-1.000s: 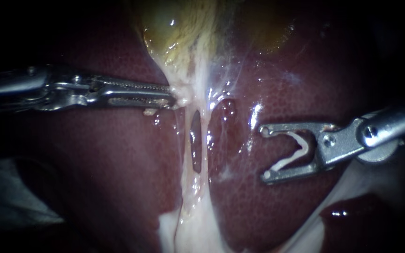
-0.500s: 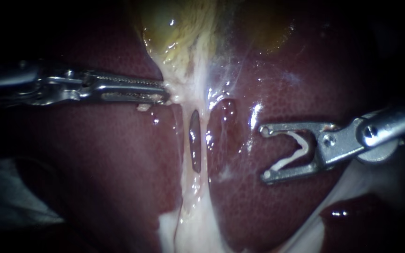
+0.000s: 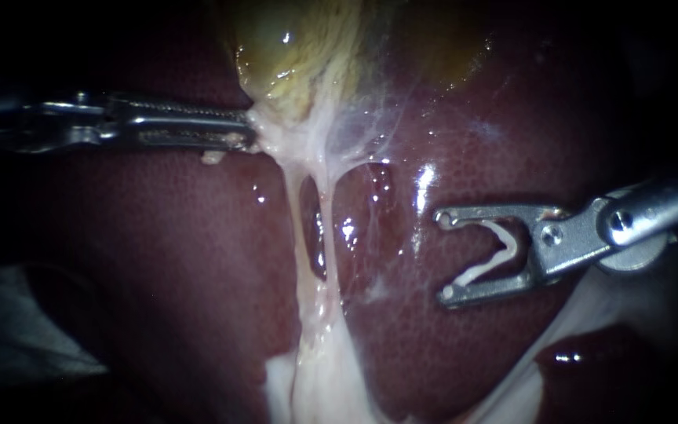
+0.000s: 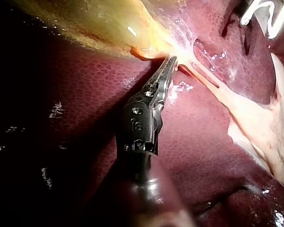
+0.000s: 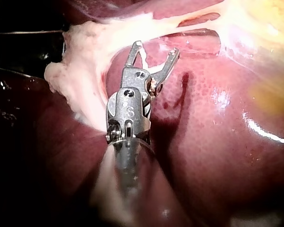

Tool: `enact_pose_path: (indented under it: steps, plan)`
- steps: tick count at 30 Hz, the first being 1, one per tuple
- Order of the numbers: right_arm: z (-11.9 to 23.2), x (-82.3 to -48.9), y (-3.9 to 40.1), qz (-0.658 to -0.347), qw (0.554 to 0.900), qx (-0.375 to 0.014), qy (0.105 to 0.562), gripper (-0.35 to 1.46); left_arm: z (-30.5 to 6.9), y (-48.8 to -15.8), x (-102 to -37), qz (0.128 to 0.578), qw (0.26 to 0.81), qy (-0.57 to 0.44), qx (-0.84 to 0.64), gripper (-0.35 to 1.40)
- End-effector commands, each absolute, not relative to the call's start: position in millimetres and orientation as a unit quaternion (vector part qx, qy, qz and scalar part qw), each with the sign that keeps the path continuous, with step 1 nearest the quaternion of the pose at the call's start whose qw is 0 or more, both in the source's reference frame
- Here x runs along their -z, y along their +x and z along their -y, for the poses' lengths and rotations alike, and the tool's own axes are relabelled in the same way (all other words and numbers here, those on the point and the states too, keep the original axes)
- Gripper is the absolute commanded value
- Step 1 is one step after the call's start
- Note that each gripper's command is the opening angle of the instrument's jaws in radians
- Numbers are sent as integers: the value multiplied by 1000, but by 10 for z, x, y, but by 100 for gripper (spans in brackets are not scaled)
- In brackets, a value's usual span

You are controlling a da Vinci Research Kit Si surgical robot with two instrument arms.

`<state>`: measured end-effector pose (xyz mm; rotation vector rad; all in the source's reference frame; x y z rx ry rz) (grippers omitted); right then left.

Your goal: Grabbing gallbladder

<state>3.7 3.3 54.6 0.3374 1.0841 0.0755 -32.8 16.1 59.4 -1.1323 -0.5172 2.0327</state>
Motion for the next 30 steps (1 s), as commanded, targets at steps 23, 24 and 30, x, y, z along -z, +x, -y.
enact_pose_path:
  steps: [23,24,30]
  plan:
    - [-33,-546,36,-513,842,-36,160,49,-179,-298,-573,189,379,-449,-787,-35]
    - [-33,-546,36,-513,842,-36,160,49,-179,-298,-573,189,379,-449,-787,-35]
    - [-33,-546,36,-513,842,-36,160,49,-179,-300,-573,189,379,-449,-787,-35]
